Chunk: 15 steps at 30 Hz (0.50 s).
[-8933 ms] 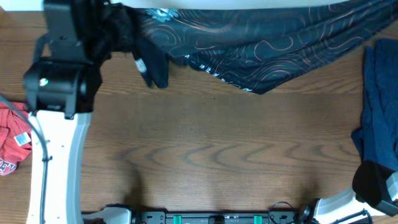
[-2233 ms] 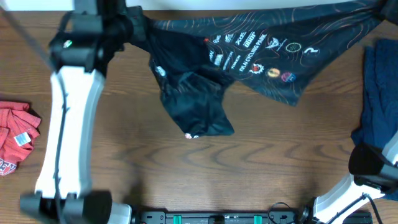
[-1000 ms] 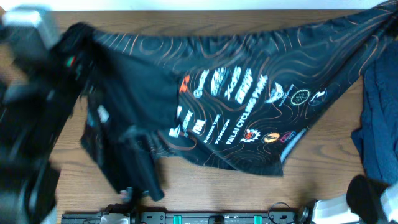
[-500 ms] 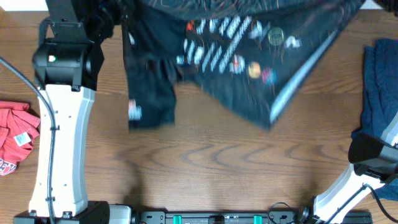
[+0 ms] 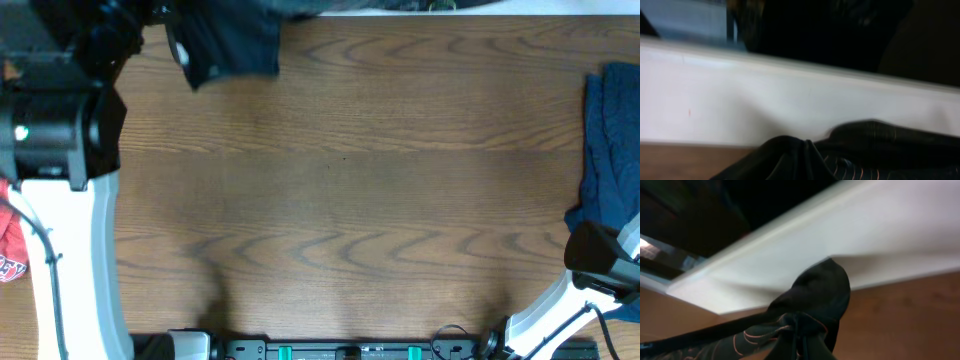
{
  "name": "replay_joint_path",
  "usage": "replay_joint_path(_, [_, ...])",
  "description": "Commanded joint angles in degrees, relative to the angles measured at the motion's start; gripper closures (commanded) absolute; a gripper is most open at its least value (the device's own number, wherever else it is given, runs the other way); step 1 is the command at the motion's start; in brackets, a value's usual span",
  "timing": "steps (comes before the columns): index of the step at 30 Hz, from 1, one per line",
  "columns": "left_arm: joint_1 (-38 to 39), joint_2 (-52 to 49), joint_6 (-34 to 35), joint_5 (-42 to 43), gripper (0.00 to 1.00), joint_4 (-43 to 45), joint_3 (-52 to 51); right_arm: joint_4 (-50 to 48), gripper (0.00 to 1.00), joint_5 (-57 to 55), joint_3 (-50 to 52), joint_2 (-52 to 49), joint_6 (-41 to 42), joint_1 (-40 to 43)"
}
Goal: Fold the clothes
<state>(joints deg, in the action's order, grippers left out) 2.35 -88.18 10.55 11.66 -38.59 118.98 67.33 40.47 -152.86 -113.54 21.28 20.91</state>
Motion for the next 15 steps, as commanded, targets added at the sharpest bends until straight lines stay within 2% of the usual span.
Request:
replay_joint_path(1, [-0.42,-5.81,0.48,1.51,0.94,-3.08,0.24,3.08,0.99,-5.03,4.37,-0.94,-6.40,-1.20])
replay_joint_path(5, [-0.39,-13.73,0.48,8.66,0.94,-7.98,0.17,4.83,0.99,-7.72,12.00,-1.95,-11.32,-3.67])
replay_joint_path(9, [-0.28,-22.27,0.50,15.06,0.94,-10.56,0.13,2.27,0.99,-12.61,21.42,-2.38,-12.02,-6.49])
replay_joint_path(15, [0.13,-32.89,0.68,18.38,0.94,-14.40,0.13,-2.84,0.99,-13.94,32.94,-2.62,-11.96,-9.62])
